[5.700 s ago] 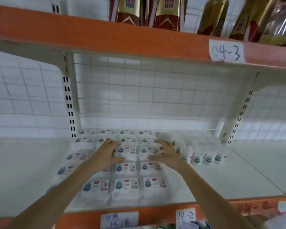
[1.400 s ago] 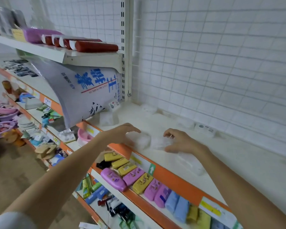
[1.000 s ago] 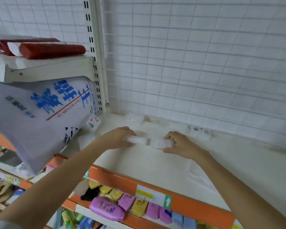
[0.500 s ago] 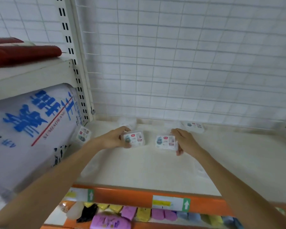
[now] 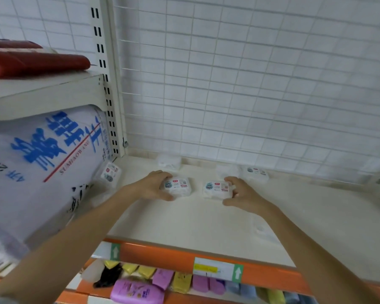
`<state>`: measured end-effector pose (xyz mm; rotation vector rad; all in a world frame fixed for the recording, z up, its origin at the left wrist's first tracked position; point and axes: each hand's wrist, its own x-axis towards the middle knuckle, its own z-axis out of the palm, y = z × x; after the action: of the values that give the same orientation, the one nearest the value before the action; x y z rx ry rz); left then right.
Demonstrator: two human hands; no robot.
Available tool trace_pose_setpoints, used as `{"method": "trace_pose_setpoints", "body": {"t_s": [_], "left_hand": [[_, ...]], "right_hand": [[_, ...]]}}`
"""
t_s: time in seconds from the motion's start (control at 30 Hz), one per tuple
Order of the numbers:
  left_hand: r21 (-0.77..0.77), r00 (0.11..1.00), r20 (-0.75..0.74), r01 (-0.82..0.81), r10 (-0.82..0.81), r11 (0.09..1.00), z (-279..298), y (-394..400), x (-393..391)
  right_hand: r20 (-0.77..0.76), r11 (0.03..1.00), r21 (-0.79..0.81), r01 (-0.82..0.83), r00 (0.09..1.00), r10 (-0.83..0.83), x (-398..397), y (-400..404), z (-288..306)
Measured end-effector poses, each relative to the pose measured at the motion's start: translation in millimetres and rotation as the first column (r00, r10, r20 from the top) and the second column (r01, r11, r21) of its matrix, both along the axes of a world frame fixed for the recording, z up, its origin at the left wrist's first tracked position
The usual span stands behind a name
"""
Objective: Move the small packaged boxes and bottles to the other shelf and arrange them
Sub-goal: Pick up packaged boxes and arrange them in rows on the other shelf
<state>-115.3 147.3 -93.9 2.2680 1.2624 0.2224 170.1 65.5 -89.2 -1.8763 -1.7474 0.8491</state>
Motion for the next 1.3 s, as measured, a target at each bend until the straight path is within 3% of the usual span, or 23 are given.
{"method": "trace_pose_setpoints", "body": {"t_s": [0.27, 0.4, 0.6, 0.73, 0.87, 1.2, 1.3], "left_hand": [[0.085, 0.998, 0.051, -0.054, 0.049, 0.995, -6, -10, 2], [0.183, 0.975, 0.210, -0.107, 0.067, 0.977, -9, -17, 7], [0.281, 0.889, 0.396, 0.122, -0.231, 0.952, -3, -28, 39], [0.296, 0.761, 0.506, 0.289, -0.406, 0.910, 6, -52, 95], [0.270, 0.672, 0.512, 0.465, -0.535, 0.843, 11, -84, 159], [0.291, 0.489, 0.488, 0.690, -0.723, 0.663, 4, -196, 284], [0.237, 0.484, 0.505, 0.719, -0.715, 0.654, -1, -228, 318]], "right_hand": [[0.073, 0.998, 0.050, 0.024, 0.997, -0.028, -10, -9, 3], [0.165, 0.981, 0.183, 0.061, 0.982, -0.092, -13, -24, 17], [0.077, 0.885, 0.381, 0.266, 0.945, -0.317, 12, -92, 33], [0.071, 0.773, 0.460, 0.438, 0.849, -0.523, 46, -174, 34], [0.065, 0.651, 0.477, 0.591, 0.715, -0.696, 71, -263, 31], [-0.012, 0.424, 0.449, 0.787, 0.480, -0.877, 100, -437, 12], [-0.051, 0.376, 0.465, 0.801, 0.449, -0.892, 113, -473, 8]]}}
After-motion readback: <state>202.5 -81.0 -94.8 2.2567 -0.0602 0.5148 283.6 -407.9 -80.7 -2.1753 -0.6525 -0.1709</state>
